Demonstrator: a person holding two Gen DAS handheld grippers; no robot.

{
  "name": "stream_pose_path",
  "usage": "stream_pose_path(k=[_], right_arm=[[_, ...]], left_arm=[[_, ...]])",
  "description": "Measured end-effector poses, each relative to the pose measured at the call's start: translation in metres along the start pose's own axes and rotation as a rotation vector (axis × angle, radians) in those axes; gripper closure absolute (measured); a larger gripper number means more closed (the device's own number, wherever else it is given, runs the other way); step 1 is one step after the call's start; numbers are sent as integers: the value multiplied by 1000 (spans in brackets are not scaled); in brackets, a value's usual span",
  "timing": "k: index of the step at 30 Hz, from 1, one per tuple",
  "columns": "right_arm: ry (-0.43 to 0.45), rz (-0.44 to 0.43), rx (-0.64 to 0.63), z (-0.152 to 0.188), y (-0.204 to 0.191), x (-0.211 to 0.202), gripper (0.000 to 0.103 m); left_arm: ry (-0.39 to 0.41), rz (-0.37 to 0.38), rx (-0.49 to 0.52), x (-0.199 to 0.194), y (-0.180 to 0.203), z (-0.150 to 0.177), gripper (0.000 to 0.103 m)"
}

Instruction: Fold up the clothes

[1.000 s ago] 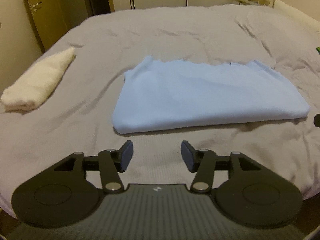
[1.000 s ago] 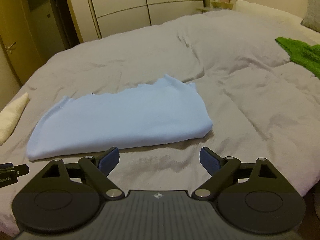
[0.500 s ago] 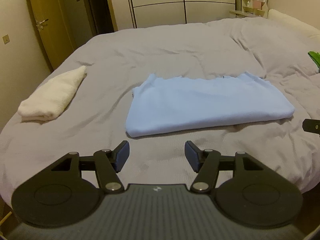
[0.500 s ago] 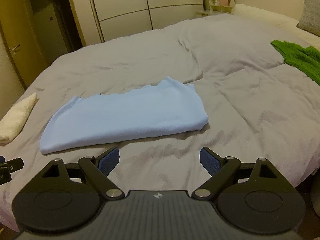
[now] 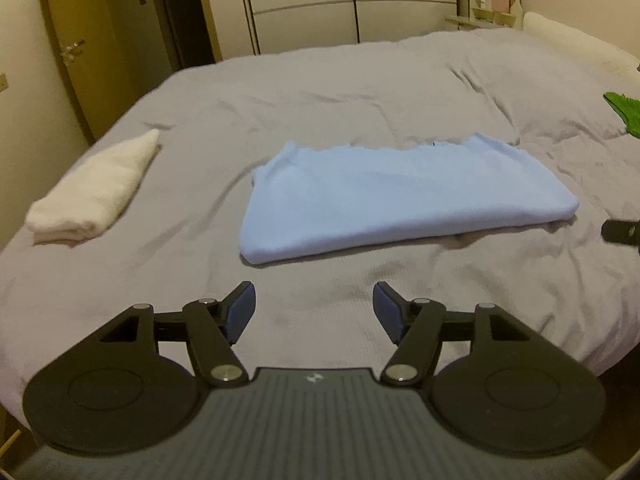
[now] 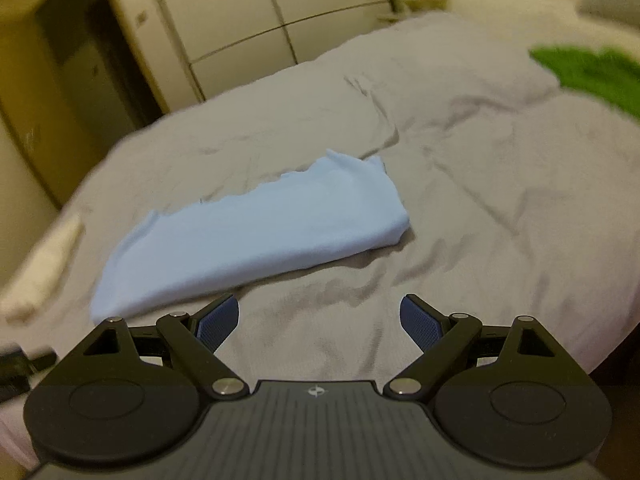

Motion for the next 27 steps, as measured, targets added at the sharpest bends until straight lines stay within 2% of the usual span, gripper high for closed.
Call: stream_pose_path(k=[3,5,7,12,14,16,20,23,27], right_arm=[[8,-95,172,-2,17,15,15],[10,-163,300,-5,28,29,19],[6,-215,418,-7,40,44,31],[16,-298,671,-13,67,83,46],[19,-313,746,-14,76,99,48],[24,-303,790,-15,83,114,51],[32,-258,827,-16,94,137,59],[35,-259,857,-14,99,148,66],[45,-250,852,-16,98,155,71]], left_arm=[[-24,22,9,23,-2,-1,46],[-36,37,7,39,-5,-5,46],[-42,50,1,56,-8,-12,46],[-42,88,-6,94,-12,-31,46],[-36,102,-14,106,-14,-39,46],[-34,119,-27,118,-16,-46,46],[-41,145,-70,142,-25,-53,57],[-64,175,-97,160,-30,-54,63],[-82,212,-94,181,-30,-49,64]])
Point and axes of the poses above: each gripper's, at about its wrist camera, not at the fingertips, and x roughly the way its jaws point, y to its right, z to its underside, the point moved 10 cm from there along x, roughly the way its jaws point
